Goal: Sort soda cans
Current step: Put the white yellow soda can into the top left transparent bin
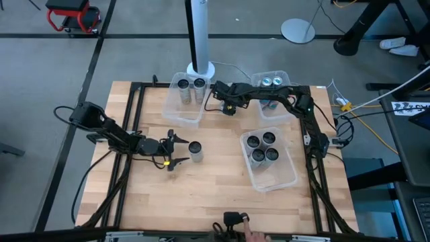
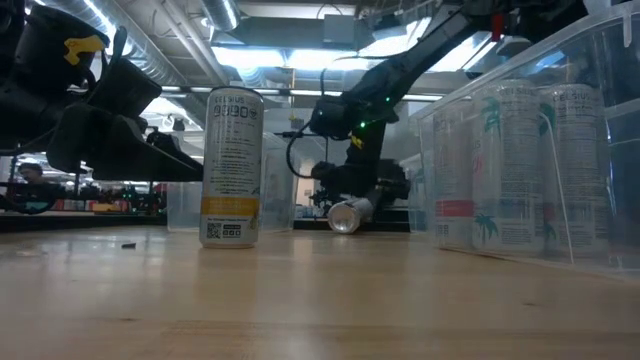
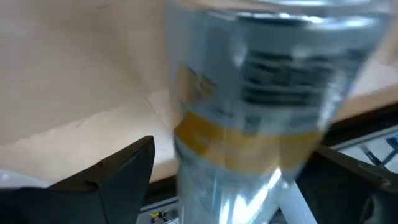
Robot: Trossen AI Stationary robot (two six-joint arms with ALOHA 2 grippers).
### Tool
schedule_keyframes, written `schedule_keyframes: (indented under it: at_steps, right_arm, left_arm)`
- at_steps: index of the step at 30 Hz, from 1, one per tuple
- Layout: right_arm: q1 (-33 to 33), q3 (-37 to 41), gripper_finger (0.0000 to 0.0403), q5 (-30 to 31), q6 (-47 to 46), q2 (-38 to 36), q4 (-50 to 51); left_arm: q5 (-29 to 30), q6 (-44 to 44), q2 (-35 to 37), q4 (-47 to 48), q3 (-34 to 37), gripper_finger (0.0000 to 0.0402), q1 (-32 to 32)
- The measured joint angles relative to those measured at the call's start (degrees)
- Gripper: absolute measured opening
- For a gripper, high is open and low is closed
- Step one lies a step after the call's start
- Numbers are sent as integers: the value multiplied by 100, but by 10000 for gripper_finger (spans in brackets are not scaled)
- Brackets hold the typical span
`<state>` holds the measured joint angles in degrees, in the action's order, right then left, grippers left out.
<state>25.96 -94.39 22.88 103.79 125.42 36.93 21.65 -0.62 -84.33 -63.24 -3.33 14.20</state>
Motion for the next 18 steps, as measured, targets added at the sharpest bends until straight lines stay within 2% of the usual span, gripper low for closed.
schedule_keyframes:
  at_steps: [4,9,18]
  right_arm:
    - [-2,0,327,8,-5,98,127]
    - [-11,2,244,172,-33,101,45]
    - [-262,2,237,776,15,24,146]
  left_arm:
    - [0,0,0,2,0,344,0]
    - [2,0,0,0,0,344,0]
    - [2,0,0,2,0,344,0]
